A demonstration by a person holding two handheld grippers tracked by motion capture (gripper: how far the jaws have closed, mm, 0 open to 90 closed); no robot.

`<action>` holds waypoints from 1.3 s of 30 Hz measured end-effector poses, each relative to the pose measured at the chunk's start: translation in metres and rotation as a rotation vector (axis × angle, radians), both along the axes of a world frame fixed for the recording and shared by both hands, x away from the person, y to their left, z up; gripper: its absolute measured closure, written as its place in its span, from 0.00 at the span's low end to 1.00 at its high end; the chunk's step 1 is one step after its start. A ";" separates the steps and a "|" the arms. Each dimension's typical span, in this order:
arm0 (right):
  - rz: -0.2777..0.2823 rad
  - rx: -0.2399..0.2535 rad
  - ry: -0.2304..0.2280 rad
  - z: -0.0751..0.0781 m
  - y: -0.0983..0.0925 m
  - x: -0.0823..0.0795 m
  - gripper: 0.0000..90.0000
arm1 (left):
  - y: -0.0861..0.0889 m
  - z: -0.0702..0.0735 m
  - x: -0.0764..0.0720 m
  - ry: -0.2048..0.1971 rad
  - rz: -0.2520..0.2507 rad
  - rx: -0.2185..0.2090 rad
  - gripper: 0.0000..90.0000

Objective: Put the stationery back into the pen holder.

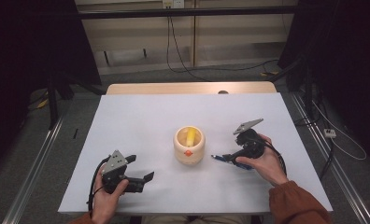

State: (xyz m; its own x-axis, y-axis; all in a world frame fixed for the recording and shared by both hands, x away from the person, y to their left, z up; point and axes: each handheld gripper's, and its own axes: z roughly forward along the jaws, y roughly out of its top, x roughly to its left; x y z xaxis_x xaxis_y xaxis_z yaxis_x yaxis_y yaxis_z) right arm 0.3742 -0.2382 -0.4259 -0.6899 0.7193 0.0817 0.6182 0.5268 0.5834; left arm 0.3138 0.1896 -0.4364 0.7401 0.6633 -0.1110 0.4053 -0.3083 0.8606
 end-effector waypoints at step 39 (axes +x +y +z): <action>0.181 -0.213 0.126 -0.010 0.035 0.009 0.84 | -0.001 -0.005 0.003 0.025 -0.006 0.022 0.07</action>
